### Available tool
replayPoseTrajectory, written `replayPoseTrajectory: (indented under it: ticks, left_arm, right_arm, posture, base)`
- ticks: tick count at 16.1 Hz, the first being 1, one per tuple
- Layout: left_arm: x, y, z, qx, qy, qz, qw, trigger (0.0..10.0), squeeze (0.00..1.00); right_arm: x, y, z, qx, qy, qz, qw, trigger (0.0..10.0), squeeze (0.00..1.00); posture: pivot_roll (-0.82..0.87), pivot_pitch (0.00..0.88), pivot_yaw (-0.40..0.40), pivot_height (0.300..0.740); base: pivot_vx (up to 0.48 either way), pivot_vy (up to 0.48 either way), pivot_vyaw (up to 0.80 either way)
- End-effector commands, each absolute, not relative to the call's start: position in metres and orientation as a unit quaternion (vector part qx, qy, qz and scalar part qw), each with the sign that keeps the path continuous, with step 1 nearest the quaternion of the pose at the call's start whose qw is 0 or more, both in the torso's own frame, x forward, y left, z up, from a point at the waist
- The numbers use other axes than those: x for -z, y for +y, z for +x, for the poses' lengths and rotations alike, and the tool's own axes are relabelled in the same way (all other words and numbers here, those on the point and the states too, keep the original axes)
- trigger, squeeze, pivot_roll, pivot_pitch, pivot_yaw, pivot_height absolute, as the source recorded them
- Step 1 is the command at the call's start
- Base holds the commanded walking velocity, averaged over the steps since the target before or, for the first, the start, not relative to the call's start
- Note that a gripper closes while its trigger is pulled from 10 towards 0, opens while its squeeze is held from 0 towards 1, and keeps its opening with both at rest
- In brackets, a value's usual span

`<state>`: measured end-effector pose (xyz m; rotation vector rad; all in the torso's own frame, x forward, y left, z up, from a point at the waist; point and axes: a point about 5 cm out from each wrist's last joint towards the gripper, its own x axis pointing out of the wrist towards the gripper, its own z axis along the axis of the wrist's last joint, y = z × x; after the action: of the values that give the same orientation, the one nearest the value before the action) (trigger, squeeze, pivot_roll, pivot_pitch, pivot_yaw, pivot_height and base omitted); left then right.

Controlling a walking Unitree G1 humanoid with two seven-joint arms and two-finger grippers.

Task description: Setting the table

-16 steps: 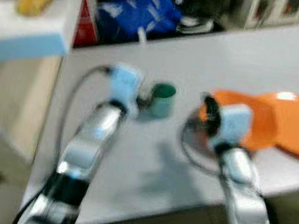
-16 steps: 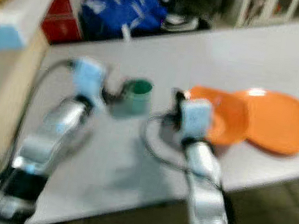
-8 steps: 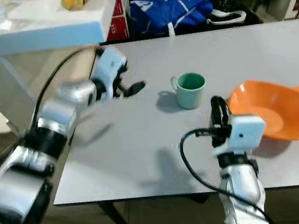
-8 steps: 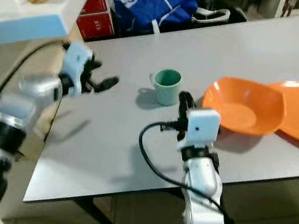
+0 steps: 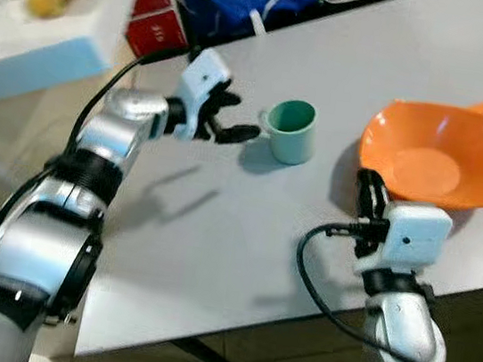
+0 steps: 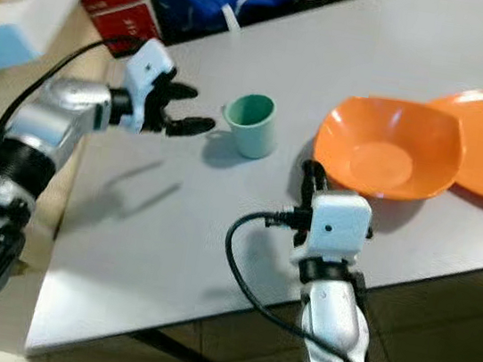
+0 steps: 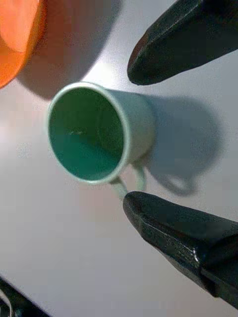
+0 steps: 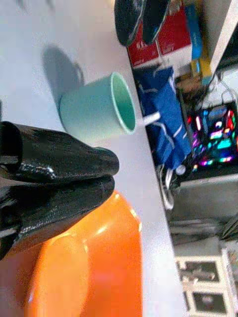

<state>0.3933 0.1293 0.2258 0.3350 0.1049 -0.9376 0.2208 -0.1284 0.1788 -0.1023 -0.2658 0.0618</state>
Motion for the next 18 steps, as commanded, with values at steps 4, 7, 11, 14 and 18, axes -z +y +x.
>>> replayPoseTrajectory:
  ticks: [4,7,11,14,18]
  left_arm:
    - [-0.235,0.133,0.399,0.449,0.041,0.206,0.869,10.0,0.0]
    - [-0.246,0.132,0.396,0.479,0.028,0.239,0.844,10.0,0.0]
    - [-0.269,0.133,0.4,0.476,-0.003,0.262,0.839,10.0,0.0]
    - [-0.281,0.125,0.4,0.476,-0.031,0.274,0.835,10.0,0.0]
    - [-0.279,0.116,0.4,0.488,-0.033,0.282,0.826,10.0,0.0]
  right_arm:
    - [-0.179,-0.121,0.206,-0.028,-0.115,-0.046,0.992,10.0,0.0]
    - [-0.177,-0.121,0.201,-0.018,-0.106,-0.047,0.993,10.0,0.0]
    - [-0.176,-0.118,0.197,-0.009,-0.097,-0.045,0.994,10.0,0.0]
    - [-0.175,-0.115,0.195,-0.006,-0.096,-0.045,0.994,10.0,0.0]
    - [-0.174,-0.114,0.194,-0.003,-0.093,-0.045,0.995,10.0,0.0]
  posture:
    - [-0.37,0.23,0.4,0.74]
    - [-0.38,0.242,0.4,0.74]
    - [-0.37,0.25,0.4,0.74]
    - [-0.37,0.251,0.4,0.74]
    - [-0.37,0.256,0.4,0.74]
  base:
    - [0.0,0.0,0.0]
    - [0.0,0.0,0.0]
    - [0.0,0.0,0.0]
    - [0.0,0.0,0.0]
    - [0.0,0.0,0.0]
